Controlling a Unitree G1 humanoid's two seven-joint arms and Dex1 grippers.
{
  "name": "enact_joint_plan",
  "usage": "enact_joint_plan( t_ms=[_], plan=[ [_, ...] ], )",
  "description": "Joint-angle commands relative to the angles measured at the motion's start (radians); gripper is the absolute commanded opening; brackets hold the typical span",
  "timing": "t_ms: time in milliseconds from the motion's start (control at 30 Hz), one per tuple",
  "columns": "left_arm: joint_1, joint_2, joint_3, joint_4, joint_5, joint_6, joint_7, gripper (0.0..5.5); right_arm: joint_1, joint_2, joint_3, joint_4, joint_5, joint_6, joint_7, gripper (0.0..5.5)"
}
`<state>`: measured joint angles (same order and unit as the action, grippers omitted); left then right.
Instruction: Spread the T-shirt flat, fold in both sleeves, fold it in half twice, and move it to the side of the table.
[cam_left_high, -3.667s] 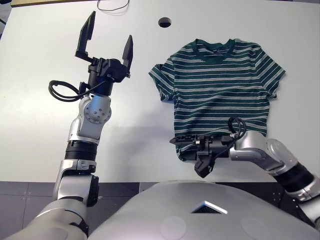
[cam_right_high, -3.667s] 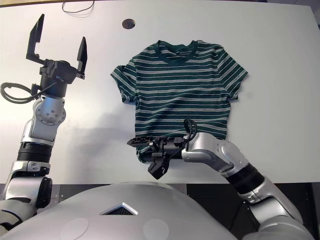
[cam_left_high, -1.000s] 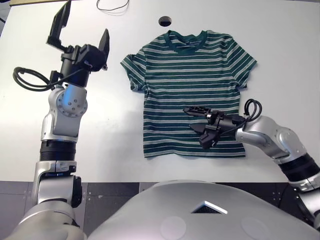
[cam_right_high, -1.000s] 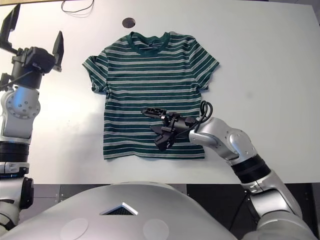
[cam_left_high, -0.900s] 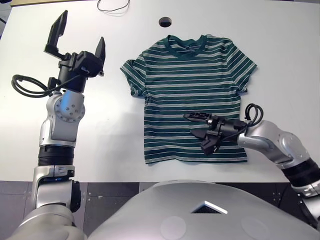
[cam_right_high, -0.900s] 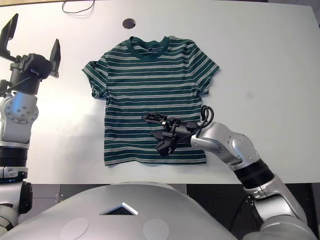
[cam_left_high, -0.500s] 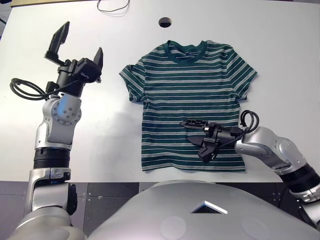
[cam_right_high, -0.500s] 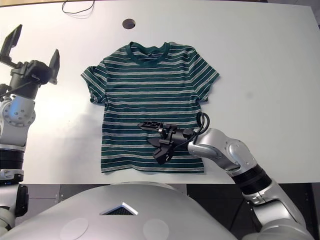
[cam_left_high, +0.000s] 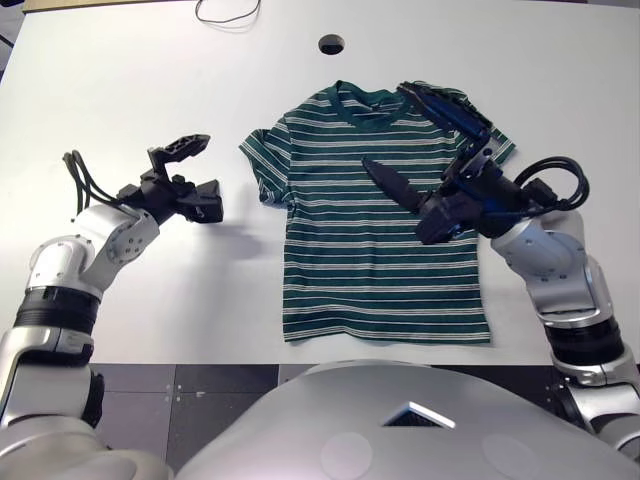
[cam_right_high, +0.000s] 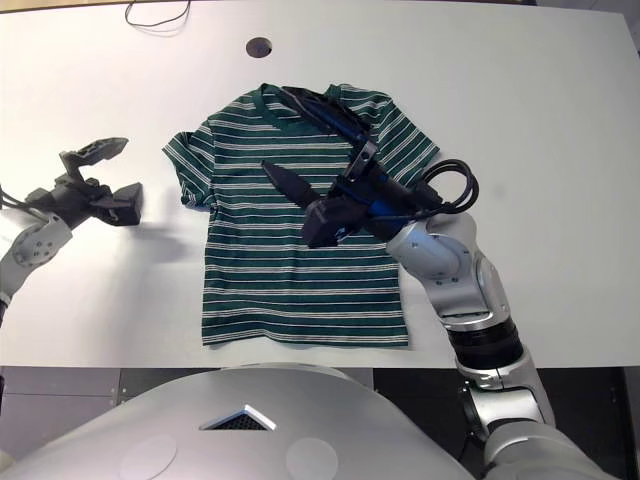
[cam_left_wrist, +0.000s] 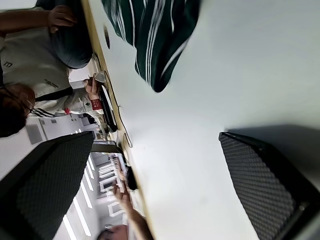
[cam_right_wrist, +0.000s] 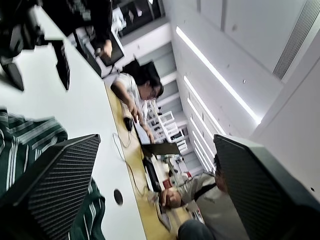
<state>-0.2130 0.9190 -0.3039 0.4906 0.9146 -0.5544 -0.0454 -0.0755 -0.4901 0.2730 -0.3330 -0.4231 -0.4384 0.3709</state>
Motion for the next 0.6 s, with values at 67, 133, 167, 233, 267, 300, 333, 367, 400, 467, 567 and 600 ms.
enact_joint_plan(
  t_ms=[67,133,167,233,267,300,333,367,400,467,567,600],
  plan=[
    [-0.195,-0.036,-0.169,0.190,0.197,-0.012,0.116,4.65,-0.022,0.000,-0.001,0.058,-0.037,-0.035,-0.027,4.19],
    [-0.264,-0.068,-0.224,0.257,0.237,-0.019,0.169,4.65,-0.019,0.005,0.001,0.066,-0.041,-0.039,-0.031,4.19],
    [-0.297,-0.088,-0.251,0.287,0.255,-0.021,0.192,4.65,-0.019,0.006,0.003,0.071,-0.042,-0.041,-0.032,4.19],
    [-0.356,-0.123,-0.301,0.347,0.285,-0.023,0.235,4.65,-0.018,0.010,0.007,0.077,-0.044,-0.042,-0.034,4.19],
    [-0.377,-0.134,-0.321,0.373,0.295,-0.022,0.254,4.65,-0.016,0.011,0.008,0.079,-0.045,-0.043,-0.035,4.19],
    [-0.393,-0.141,-0.338,0.395,0.301,-0.023,0.270,4.65,-0.014,0.012,0.007,0.080,-0.045,-0.042,-0.036,4.19],
    [-0.404,-0.146,-0.354,0.415,0.305,-0.027,0.285,4.65,-0.013,0.012,0.005,0.081,-0.045,-0.041,-0.037,4.19],
    [-0.412,-0.149,-0.369,0.430,0.306,-0.031,0.299,4.65,-0.012,0.012,0.003,0.082,-0.044,-0.040,-0.039,4.19],
    [-0.419,-0.153,-0.383,0.443,0.307,-0.033,0.312,4.65,-0.011,0.011,0.001,0.085,-0.044,-0.041,-0.041,4.19],
    [-0.431,-0.163,-0.410,0.463,0.309,-0.041,0.328,4.65,-0.009,0.014,0.001,0.086,-0.046,-0.037,-0.044,4.19],
    [-0.434,-0.166,-0.441,0.468,0.302,-0.057,0.337,4.65,-0.010,0.016,0.002,0.093,-0.049,-0.036,-0.049,4.19],
    [-0.429,-0.161,-0.449,0.461,0.298,-0.064,0.335,4.65,-0.010,0.018,0.002,0.095,-0.048,-0.033,-0.050,4.19]
  ],
)
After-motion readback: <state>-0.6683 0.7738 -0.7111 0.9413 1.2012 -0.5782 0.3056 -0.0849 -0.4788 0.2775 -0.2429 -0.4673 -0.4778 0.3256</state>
